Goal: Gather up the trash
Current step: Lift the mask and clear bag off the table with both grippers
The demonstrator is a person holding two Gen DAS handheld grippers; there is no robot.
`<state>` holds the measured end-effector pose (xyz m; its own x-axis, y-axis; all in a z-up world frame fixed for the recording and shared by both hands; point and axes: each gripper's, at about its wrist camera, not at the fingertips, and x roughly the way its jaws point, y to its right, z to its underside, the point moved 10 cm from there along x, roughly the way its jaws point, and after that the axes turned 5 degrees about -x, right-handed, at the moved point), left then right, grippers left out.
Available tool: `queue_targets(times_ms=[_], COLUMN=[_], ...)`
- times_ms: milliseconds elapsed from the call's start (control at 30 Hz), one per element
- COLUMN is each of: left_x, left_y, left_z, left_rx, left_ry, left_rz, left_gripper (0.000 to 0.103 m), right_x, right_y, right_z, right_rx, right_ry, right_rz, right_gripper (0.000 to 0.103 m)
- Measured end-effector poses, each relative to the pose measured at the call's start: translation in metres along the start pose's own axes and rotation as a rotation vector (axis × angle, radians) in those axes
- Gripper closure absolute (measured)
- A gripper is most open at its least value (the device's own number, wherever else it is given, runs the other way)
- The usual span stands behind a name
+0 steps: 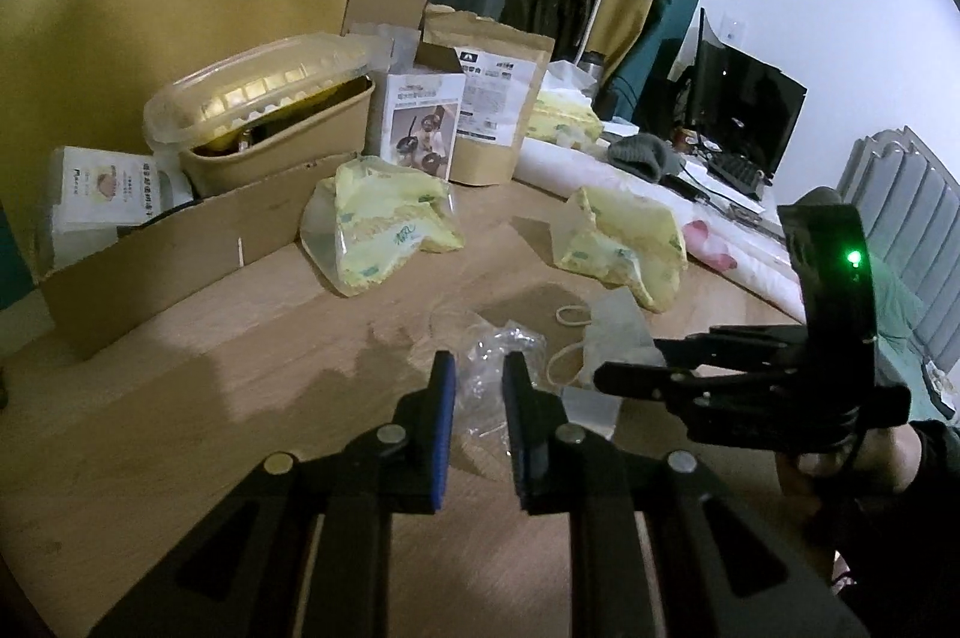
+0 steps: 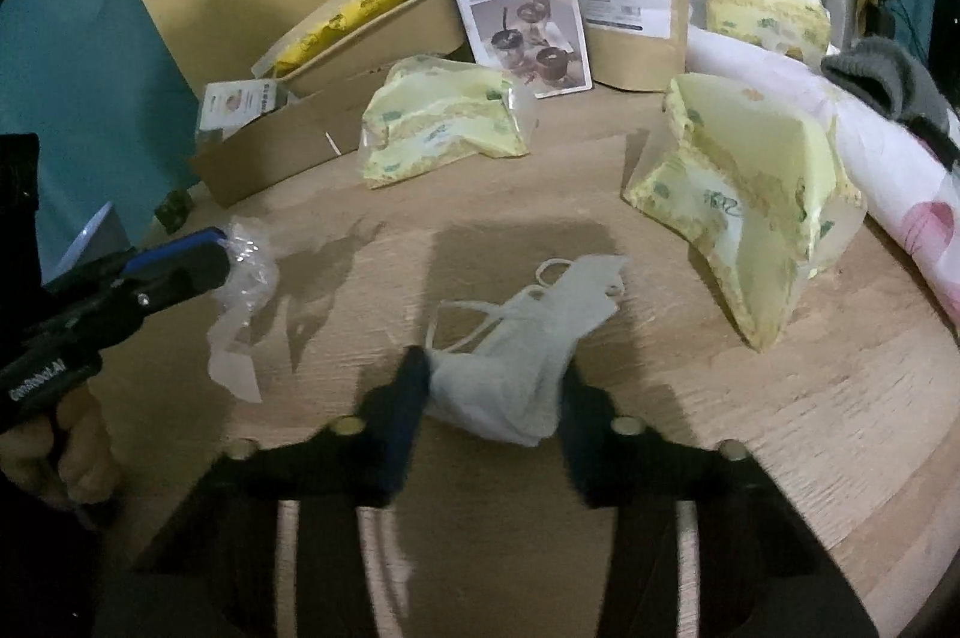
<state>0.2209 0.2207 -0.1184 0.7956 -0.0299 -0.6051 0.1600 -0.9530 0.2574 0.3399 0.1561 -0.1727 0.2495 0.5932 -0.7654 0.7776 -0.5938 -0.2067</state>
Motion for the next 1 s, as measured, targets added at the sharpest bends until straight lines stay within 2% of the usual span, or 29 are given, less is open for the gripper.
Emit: queue_targets(times_ms=[33,133,500,833,1000], left_x=[-0.002,-0.009,-0.037,-0.060,-0.067], left_y=[0.001,0.005,0.030,0.052,0.066], left_z=[0.000,0.000,0.006,0.021,0.033], left_rx=[0.002,0.016,0.060,0.097,0.107], left_ry=[0.003,0.010,0.038,0.054,0.049], left_rz=[0.002,0.003,0.007,-0.027,-0.020], left_gripper=[0.088,0.088,0.088,0.088,0.088], right_x=[-0.002,-0.010,-0.058,-0.099,-0.116], right_y=[-0.001,-0.006,-0.016,-0.023,-0.026], right_z=[0.000,0.001,0.012,0.035,0.048], right_rx=[-0.006,-0.017,-0.042,-0.053,-0.057], right_ry=[0.004,0.015,0.071,0.107,0.120], right_rz=[0.006,0.012,0.035,0.048,0.054], right_gripper=[0.077,0.079,0.079,0.079,0.079])
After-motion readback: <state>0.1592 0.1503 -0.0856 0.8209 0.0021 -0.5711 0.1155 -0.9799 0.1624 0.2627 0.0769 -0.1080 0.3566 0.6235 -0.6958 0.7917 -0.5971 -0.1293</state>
